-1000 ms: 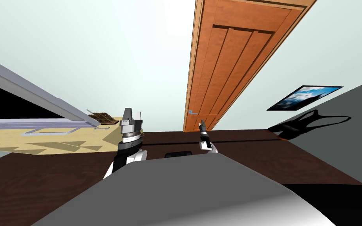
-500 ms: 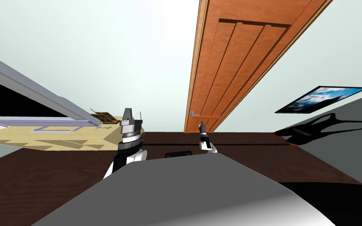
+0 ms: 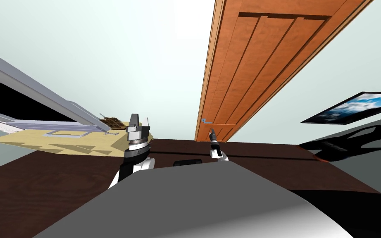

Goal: Pull the door open

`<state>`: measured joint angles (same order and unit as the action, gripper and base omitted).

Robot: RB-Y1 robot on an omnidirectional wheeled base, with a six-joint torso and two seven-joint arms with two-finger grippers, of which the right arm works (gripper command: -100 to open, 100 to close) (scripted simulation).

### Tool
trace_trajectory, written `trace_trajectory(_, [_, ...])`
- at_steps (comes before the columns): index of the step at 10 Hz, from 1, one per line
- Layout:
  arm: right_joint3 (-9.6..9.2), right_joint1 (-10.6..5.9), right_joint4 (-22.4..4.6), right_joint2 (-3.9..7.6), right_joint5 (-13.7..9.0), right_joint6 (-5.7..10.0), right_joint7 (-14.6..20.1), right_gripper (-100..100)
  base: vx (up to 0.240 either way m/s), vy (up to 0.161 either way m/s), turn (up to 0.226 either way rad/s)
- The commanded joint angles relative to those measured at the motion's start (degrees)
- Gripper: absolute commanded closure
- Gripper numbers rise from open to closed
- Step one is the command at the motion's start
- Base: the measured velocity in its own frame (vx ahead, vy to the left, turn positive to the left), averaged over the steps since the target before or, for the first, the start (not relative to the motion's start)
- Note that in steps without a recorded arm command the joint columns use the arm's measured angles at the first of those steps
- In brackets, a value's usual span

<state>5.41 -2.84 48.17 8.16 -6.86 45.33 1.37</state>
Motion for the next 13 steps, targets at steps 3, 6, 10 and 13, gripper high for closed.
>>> trace_trajectory(3, [0.41, -1.87, -4.91, 0.32, -0.2, 0.71, 0.57, -100, 0.075, -0.03, 0.068])
trace_trajectory(6, [0.79, -3.52, -9.09, 0.59, -0.38, 1.15, 1.04, -100, 0.063, -0.024, 0.064])
trace_trajectory(10, [1.22, -5.38, -13.83, 0.87, -0.59, 1.65, 1.58, -100, 0.069, -0.023, 0.059])
trace_trajectory(13, [1.61, -5.59, -16.51, 2.62, -1.9, 3.09, 2.65, -100, 0.084, -0.016, 0.097])
